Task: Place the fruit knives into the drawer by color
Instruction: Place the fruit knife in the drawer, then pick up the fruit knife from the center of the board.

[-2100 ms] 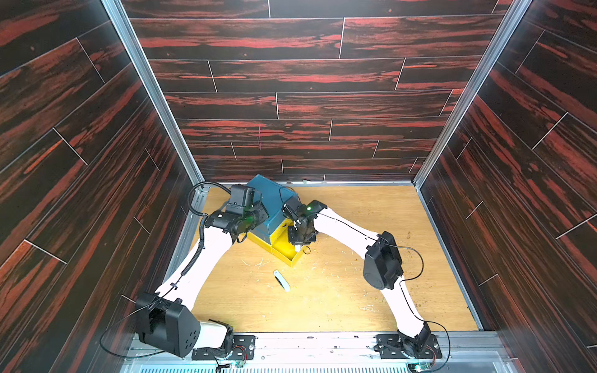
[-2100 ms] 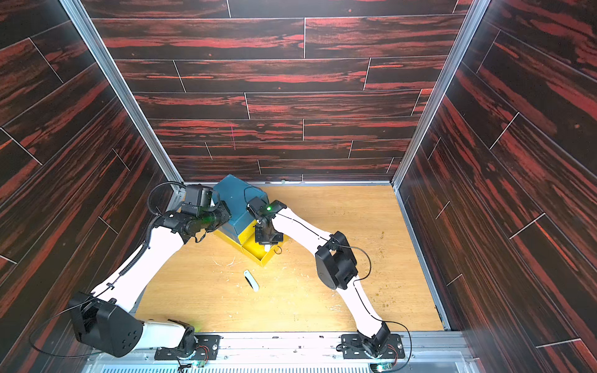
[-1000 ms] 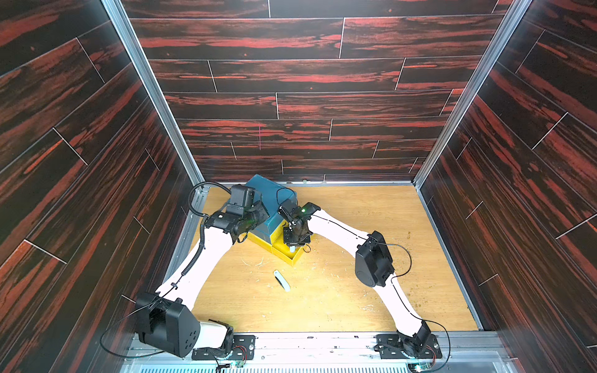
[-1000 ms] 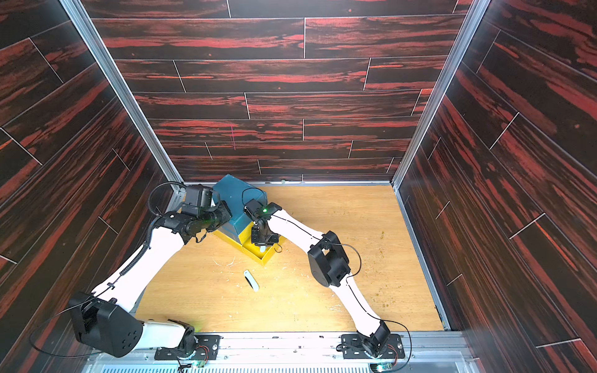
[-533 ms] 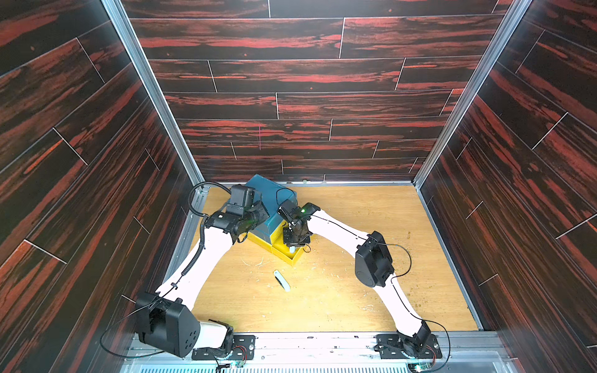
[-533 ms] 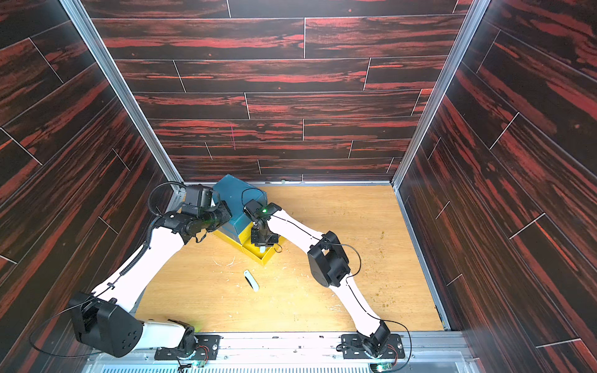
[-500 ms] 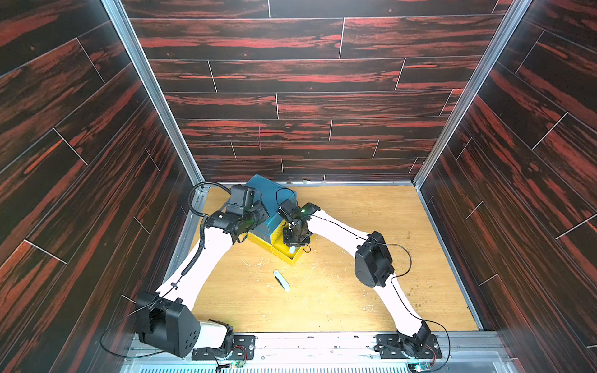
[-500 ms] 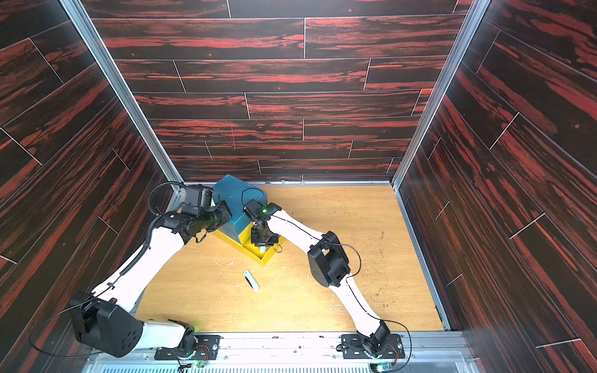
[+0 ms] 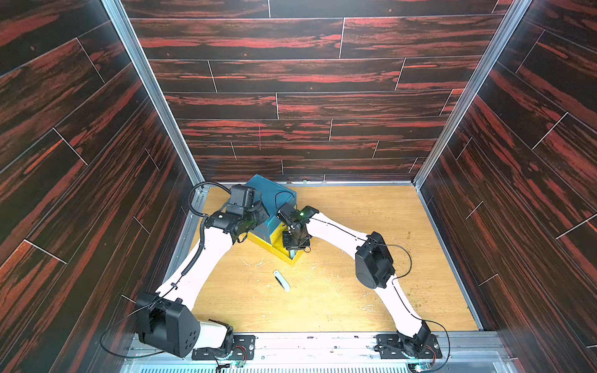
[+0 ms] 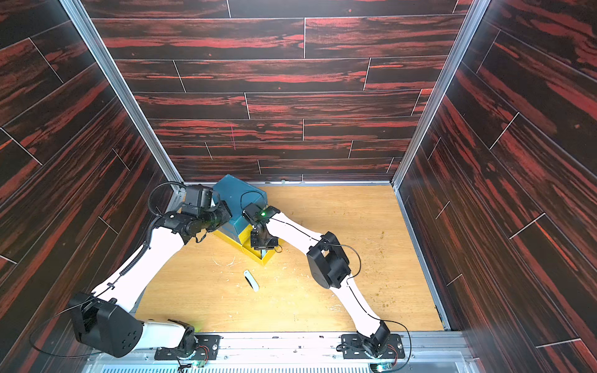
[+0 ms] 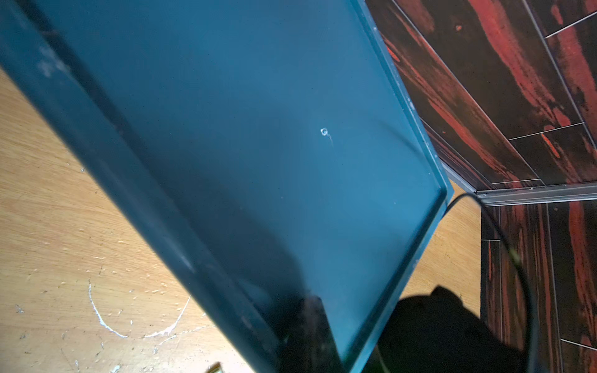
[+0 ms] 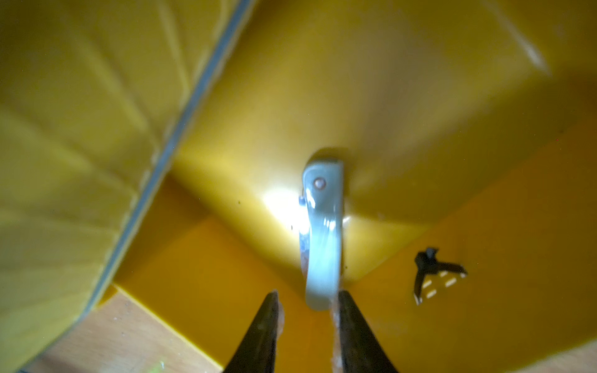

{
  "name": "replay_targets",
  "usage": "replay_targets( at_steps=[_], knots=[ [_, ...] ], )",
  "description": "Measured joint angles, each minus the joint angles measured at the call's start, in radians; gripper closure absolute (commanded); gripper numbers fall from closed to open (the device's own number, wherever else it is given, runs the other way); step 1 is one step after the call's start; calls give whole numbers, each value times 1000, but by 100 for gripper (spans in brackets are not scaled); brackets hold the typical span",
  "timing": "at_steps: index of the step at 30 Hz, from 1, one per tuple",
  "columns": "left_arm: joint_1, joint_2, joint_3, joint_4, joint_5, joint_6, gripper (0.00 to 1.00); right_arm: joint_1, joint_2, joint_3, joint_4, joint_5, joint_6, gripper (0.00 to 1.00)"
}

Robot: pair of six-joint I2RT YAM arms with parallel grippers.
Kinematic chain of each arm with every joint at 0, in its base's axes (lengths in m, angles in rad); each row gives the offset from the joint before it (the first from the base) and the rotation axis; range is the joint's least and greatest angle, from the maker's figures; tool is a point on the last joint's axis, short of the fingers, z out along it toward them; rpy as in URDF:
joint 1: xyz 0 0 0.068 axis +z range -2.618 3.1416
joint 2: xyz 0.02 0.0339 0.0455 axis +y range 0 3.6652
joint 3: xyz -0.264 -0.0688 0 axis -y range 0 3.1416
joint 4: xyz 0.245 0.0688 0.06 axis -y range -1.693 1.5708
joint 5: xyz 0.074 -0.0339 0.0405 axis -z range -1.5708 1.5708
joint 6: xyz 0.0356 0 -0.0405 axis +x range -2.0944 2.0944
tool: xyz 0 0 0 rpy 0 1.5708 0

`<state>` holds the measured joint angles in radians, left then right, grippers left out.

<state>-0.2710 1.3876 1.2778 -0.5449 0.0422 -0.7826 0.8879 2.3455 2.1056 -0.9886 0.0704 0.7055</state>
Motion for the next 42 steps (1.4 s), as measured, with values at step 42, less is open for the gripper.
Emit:
replay_targets(
  at_steps=[42],
  knots=[
    [56,-22,0,-17,19,0,100,279,-121,-294,113,34,-274,43]
  ],
)
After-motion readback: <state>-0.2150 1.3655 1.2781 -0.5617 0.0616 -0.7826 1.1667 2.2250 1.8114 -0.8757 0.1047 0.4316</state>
